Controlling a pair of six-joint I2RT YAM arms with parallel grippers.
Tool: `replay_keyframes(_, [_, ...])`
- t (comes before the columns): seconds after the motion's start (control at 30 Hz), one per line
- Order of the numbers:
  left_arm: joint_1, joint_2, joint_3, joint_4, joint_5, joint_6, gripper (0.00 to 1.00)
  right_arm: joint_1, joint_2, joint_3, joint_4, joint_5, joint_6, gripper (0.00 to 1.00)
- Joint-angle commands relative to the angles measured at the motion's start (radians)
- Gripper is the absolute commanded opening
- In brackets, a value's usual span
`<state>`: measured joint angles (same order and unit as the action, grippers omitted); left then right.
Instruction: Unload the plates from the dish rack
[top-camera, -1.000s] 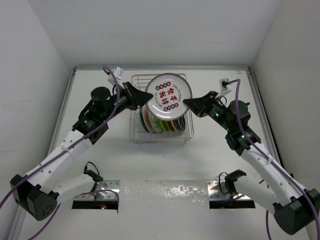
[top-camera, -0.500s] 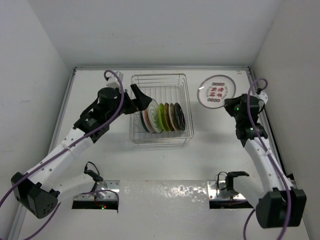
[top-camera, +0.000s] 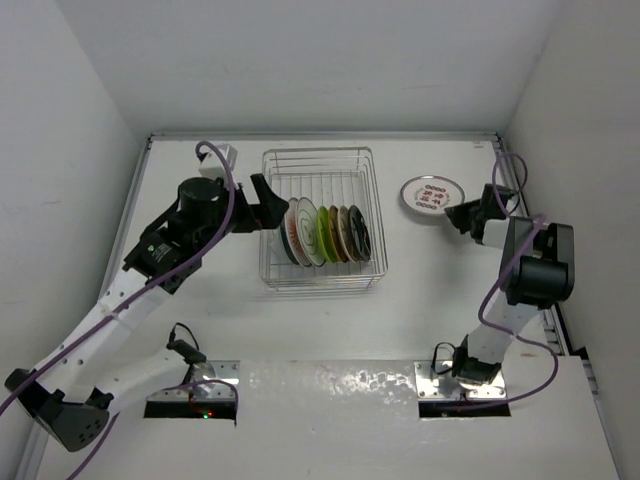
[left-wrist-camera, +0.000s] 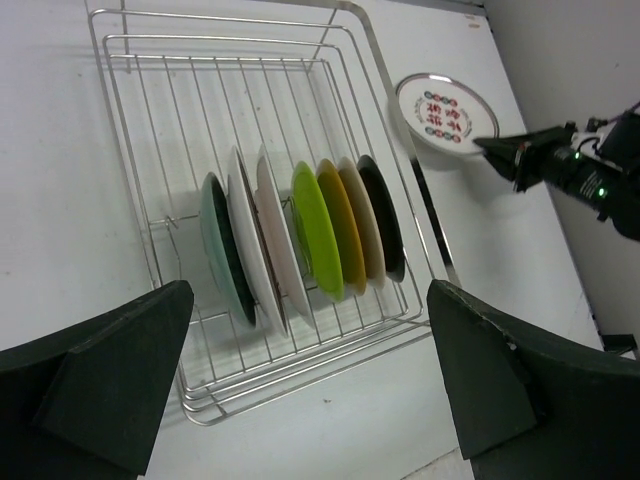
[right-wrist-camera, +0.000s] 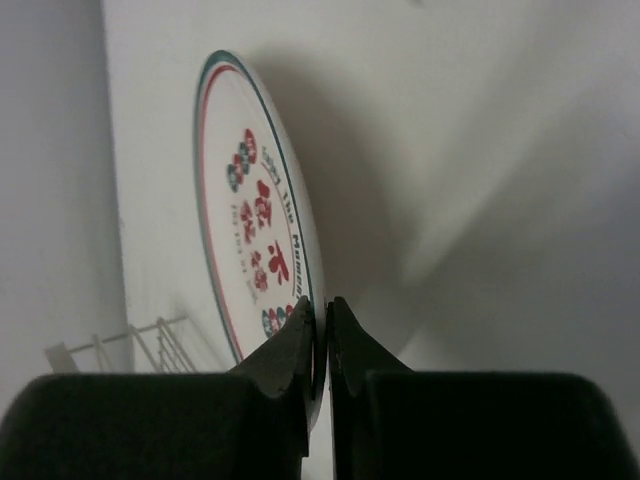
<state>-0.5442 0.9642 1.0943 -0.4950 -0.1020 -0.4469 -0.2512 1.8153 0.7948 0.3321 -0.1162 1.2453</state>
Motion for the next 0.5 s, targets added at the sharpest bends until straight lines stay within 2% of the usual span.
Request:
replay_keyframes(0.0, [-0.003, -0.041, 0.042, -0.033, -0.015, 0.053, 1.0, 0.0, 0.05, 0.135, 0.033, 0.0, -0.012, 0.09])
replay_keyframes(0.03, [-0.002, -0.038, 0.039, -0.034, -0.015, 0.054, 1.0, 0.0, 0.07, 0.144, 0.027, -0.003, -0.01, 0.18])
replay_keyframes(0.07, [-0.003, -0.035, 0.035, -0.034, -0.018, 0.054, 1.0, 0.0, 0.088, 0.156, 0.001, -0.008, -0.01, 0.33])
replay_keyframes(0.13, [-0.002, -0.024, 0.032, -0.036, -0.012, 0.054, 1.0, 0.001, 0.127, 0.207, -0.065, -0.013, -0.035, 0.7])
replay_keyframes(0.2, [-0.003, -0.001, 0.03, -0.037, -0.013, 0.054, 1.0, 0.009, 0.115, 0.239, -0.215, 0.031, -0.072, 0.85])
replay_keyframes(0.23, [-0.003, 0.014, 0.029, -0.037, -0.015, 0.053, 1.0, 0.012, 0.073, 0.235, -0.253, 0.048, -0.082, 0.99])
replay_keyframes(0.3, [-0.003, 0.034, 0.026, -0.033, -0.034, 0.044, 1.0, 0.026, 0.018, 0.219, -0.298, 0.075, -0.119, 0.99])
replay_keyframes(0.37, [-0.003, 0.071, 0.029, -0.034, -0.076, 0.031, 1.0, 0.045, -0.095, 0.218, -0.431, 0.102, -0.153, 0.99])
replay_keyframes(0.43, [-0.002, 0.126, 0.038, -0.05, -0.113, 0.008, 0.97, 0.079, -0.192, 0.216, -0.522, 0.22, -0.233, 0.99])
replay_keyframes(0.47, [-0.003, 0.145, 0.05, -0.056, -0.139, 0.001, 0.95, 0.134, -0.296, 0.204, -0.586, 0.274, -0.265, 0.99])
